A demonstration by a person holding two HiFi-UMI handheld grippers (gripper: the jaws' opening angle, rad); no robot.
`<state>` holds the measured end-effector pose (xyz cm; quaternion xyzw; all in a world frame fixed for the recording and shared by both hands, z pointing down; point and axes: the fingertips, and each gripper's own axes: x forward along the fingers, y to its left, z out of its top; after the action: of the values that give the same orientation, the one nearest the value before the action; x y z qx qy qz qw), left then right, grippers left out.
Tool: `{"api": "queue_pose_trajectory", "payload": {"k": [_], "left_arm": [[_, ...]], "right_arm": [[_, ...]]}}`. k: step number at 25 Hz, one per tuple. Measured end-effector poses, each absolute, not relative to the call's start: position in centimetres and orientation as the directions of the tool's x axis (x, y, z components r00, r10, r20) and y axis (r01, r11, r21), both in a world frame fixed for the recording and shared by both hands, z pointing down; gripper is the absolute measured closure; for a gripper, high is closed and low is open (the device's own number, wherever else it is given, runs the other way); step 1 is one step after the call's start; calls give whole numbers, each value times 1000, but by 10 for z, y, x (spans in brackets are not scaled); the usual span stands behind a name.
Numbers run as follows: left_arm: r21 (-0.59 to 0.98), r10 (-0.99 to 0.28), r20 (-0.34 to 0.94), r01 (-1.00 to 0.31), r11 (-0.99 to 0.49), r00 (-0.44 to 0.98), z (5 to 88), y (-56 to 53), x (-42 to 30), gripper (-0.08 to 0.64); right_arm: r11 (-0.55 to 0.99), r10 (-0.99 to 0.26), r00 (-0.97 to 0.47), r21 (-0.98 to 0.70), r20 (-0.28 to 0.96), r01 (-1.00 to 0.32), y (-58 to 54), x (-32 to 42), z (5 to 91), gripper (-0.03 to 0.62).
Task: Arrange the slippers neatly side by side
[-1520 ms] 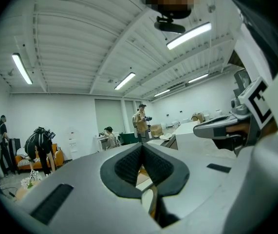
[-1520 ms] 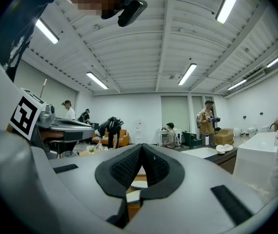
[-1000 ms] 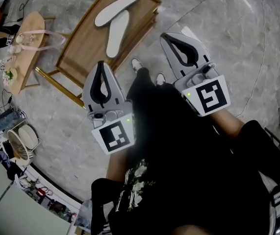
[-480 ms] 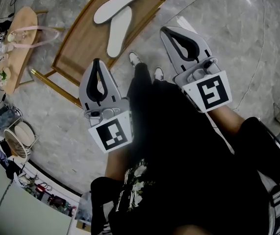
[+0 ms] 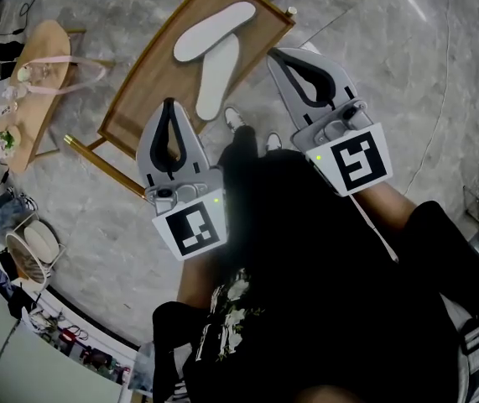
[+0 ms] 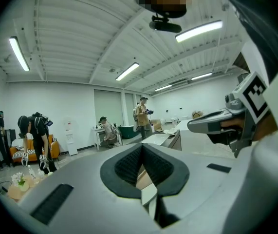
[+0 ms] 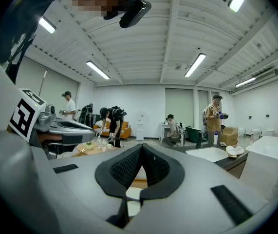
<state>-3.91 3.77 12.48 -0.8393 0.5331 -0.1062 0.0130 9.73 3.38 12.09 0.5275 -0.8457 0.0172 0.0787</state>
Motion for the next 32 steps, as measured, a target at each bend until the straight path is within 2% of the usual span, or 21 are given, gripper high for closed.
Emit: {"api": "queue_pose_trajectory", "payload": {"k": [20,32], "left_arm": [[-132,-902,105,-893,-430,419,117,-26,-88,558],[-134,-950,134,-945,-298,281,120,-43,-106,558]], "right_arm": [[429,-901,-415,124,123,-895,-27,51,111,594],[548,-835,-535,122,130,-827,-67,36,115,594]]}}
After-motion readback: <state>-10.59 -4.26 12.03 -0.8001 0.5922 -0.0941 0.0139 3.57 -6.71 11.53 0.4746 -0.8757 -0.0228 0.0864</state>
